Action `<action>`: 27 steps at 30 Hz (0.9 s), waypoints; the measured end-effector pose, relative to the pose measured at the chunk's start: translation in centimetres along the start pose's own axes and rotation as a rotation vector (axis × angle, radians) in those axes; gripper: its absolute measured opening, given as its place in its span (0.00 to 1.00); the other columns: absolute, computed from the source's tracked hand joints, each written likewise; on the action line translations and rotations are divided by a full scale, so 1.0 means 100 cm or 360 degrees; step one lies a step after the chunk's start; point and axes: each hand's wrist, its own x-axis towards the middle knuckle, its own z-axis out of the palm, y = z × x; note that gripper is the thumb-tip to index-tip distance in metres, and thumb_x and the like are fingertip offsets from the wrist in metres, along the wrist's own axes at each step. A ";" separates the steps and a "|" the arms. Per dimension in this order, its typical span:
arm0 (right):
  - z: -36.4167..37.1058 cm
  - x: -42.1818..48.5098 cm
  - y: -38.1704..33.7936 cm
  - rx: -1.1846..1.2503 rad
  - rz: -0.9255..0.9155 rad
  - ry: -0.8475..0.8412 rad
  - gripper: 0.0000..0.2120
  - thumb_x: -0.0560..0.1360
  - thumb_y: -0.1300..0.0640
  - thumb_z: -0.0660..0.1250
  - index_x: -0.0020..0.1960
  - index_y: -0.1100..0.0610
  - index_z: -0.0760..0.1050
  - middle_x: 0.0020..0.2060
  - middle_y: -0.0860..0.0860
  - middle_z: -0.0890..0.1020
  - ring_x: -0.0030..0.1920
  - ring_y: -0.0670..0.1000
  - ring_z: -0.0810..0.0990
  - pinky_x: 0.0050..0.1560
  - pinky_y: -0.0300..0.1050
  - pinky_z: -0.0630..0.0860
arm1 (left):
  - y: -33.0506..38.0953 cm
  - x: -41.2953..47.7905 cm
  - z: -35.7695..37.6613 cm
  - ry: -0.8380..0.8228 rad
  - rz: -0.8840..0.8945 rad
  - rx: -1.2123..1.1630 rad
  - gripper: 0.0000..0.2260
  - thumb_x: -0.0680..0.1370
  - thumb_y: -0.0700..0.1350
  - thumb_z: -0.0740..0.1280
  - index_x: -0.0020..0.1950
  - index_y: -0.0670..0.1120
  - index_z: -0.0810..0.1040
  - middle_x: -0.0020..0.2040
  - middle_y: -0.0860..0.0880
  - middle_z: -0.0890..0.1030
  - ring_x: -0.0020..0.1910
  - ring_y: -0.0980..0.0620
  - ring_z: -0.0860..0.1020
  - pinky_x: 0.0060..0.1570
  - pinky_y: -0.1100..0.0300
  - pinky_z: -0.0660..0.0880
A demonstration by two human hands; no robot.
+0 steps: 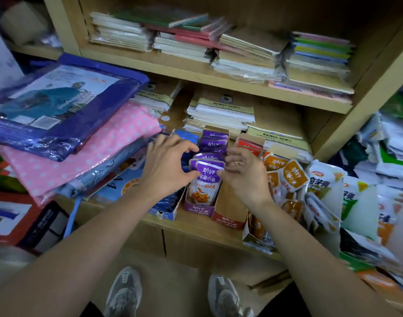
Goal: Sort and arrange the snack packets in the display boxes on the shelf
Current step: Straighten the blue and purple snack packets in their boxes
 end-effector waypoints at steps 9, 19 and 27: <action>0.005 0.006 0.007 0.0095 0.0093 0.0011 0.13 0.75 0.61 0.74 0.58 0.56 0.77 0.41 0.47 0.82 0.41 0.48 0.84 0.38 0.45 0.84 | -0.005 0.001 -0.001 -0.0067 -0.0105 -0.0470 0.05 0.75 0.43 0.74 0.48 0.52 0.85 0.41 0.57 0.83 0.44 0.60 0.78 0.43 0.62 0.75; -0.002 0.003 0.007 -0.0315 -0.0094 0.0051 0.19 0.74 0.61 0.75 0.63 0.55 0.78 0.51 0.48 0.81 0.47 0.45 0.81 0.44 0.36 0.79 | 0.005 0.003 -0.005 0.0005 0.0051 -0.0139 0.13 0.71 0.45 0.77 0.55 0.51 0.84 0.46 0.56 0.84 0.47 0.55 0.76 0.47 0.57 0.76; -0.005 0.016 0.007 -0.0466 -0.0255 -0.0026 0.18 0.76 0.60 0.73 0.65 0.54 0.78 0.52 0.48 0.82 0.42 0.38 0.77 0.42 0.28 0.72 | 0.000 -0.002 0.008 -0.0023 0.0283 0.0194 0.21 0.74 0.47 0.75 0.67 0.53 0.80 0.57 0.52 0.80 0.55 0.46 0.71 0.53 0.48 0.74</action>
